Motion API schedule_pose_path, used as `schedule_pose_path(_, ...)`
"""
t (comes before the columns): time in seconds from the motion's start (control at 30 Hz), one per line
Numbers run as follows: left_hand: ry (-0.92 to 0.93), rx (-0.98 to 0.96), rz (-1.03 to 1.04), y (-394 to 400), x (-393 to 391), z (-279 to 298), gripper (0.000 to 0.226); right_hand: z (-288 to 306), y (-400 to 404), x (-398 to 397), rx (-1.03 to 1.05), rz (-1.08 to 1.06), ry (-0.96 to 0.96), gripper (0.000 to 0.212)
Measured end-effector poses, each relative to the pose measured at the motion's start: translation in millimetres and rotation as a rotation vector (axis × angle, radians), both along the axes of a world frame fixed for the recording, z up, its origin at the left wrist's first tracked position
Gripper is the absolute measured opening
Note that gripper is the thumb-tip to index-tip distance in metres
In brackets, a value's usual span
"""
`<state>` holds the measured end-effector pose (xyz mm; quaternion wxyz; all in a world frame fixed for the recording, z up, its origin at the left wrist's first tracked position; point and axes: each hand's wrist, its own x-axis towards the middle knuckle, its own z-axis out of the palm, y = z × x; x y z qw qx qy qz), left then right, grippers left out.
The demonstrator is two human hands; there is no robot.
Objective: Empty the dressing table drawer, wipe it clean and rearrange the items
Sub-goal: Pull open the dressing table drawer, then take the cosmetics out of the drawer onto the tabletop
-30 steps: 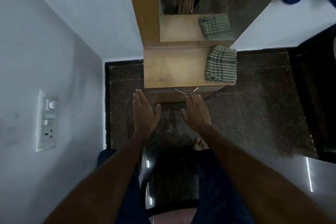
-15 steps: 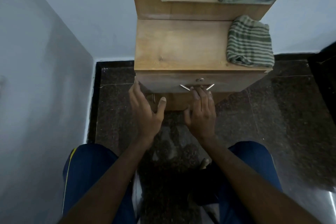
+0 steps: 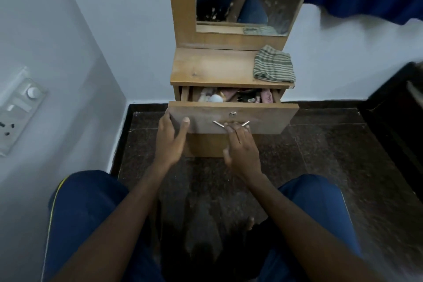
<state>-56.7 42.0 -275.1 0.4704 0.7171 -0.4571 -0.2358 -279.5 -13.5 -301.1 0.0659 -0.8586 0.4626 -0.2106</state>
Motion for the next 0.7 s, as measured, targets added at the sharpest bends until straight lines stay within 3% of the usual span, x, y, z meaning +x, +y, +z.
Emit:
schedule_pose_path(0.23,-0.204,-0.159,0.051,6.7,0.9,14.2,0.062,8.5,6.0,-0.6,0.057,0.014,-0.090,0.064)
schedule_pose_path(0.43,-0.627,-0.132,-0.095,-21.9,0.6,31.0,0.041,59.1,-12.6,-0.9,-0.061,0.013,-0.241,0.045)
schedule_pose_path(0.6,-0.680,-0.159,-0.066,-25.2,2.7,40.3,0.023,74.6,-21.6,-20.0,-0.033,-0.064,-0.189,0.046)
schedule_pose_path(0.7,-0.679,-0.224,-0.099,-19.7,3.8,46.5,0.019,75.9,-23.4,-32.0,-0.108,-0.084,-0.183,0.028)
